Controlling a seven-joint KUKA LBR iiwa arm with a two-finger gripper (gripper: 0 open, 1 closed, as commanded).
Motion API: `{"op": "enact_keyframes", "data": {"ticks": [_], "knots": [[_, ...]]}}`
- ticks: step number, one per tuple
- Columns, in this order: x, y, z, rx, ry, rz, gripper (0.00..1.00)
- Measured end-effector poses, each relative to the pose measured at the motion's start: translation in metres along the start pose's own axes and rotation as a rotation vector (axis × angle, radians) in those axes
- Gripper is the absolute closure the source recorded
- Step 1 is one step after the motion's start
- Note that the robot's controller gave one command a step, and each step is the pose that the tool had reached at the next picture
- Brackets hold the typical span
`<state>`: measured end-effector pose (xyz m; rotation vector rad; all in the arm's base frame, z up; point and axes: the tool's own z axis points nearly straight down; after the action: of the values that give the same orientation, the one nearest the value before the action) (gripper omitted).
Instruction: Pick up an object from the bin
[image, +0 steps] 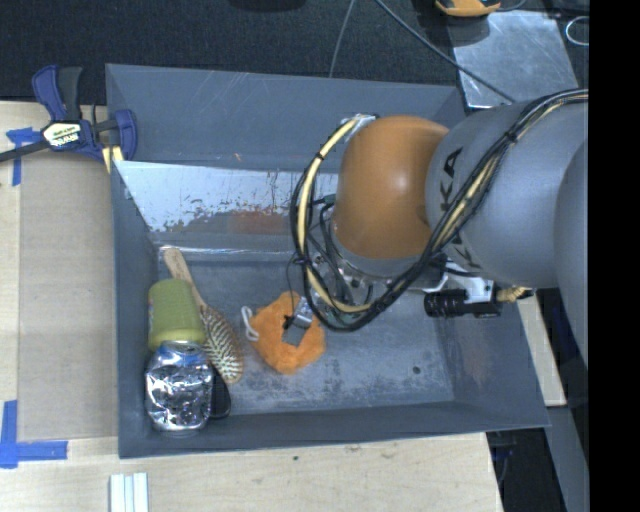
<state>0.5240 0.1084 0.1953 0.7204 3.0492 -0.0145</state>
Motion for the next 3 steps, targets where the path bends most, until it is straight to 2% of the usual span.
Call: {"op": "enact_keyframes", "data": {"ticks": [1, 2, 3], "knots": [[-0.022, 0.001, 0.083, 0.003, 0.004, 0.11, 0.0], [-0.037, -0.055, 0.093, 0.005, 0.005, 0.119, 0.0], [-0.037, -0.051, 0.091, 0.0, 0.001, 0.115, 1.0]]}}
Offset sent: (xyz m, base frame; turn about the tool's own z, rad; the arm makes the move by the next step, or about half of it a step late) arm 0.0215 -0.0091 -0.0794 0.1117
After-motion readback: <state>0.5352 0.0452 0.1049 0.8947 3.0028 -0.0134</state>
